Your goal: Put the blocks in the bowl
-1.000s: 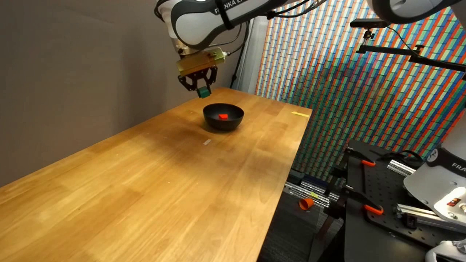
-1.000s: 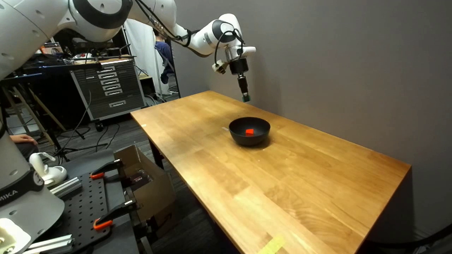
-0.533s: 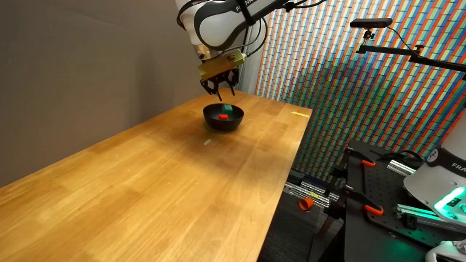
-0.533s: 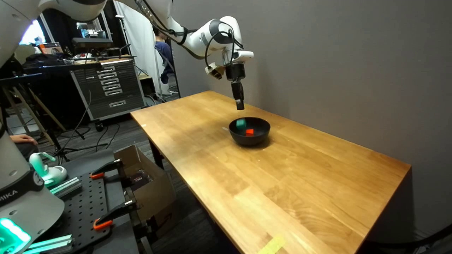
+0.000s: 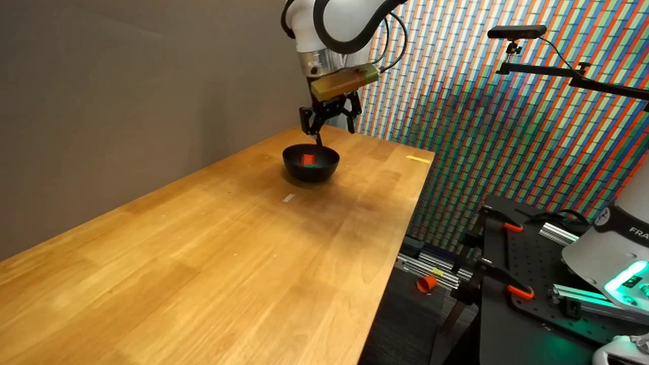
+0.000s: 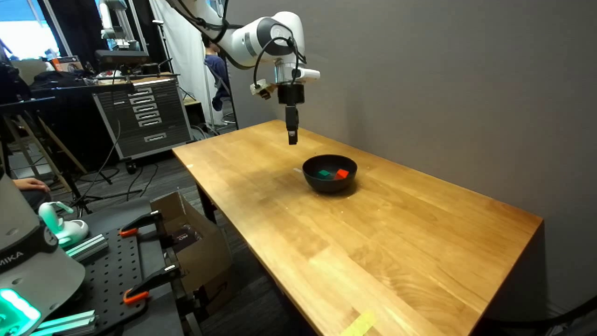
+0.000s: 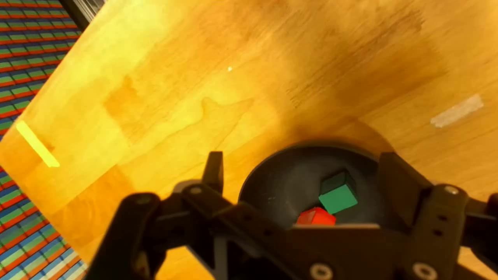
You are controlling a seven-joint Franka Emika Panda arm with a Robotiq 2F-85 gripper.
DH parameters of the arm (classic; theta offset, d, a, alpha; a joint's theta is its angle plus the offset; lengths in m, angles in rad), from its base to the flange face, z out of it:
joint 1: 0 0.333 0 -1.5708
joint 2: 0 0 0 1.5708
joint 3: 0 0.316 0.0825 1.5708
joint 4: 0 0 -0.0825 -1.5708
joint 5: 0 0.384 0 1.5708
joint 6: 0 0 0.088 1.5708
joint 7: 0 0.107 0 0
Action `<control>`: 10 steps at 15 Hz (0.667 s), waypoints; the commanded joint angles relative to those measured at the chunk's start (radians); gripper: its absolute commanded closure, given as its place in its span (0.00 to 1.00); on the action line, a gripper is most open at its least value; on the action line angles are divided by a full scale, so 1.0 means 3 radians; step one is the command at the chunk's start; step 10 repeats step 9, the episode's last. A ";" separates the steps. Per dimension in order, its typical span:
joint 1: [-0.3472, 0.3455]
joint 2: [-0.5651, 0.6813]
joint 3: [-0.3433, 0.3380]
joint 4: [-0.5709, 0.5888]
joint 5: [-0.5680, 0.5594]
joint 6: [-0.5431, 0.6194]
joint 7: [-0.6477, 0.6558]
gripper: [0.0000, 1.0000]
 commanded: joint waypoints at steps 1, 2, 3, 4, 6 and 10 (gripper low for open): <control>-0.0288 -0.0699 0.0242 -0.0815 0.0296 0.0267 -0.0581 0.00; -0.0356 -0.0841 0.0279 -0.0984 0.0421 0.0276 -0.0768 0.00; -0.0420 -0.0992 0.0308 -0.1150 0.0555 0.0279 -0.0958 0.00; -0.0475 -0.1140 0.0323 -0.1322 0.0675 0.0267 -0.1159 0.00; -0.0412 -0.0854 0.0286 -0.1006 0.0579 0.0114 -0.0983 0.00; -0.0447 -0.0942 0.0290 -0.1101 0.0598 0.0113 -0.1027 0.00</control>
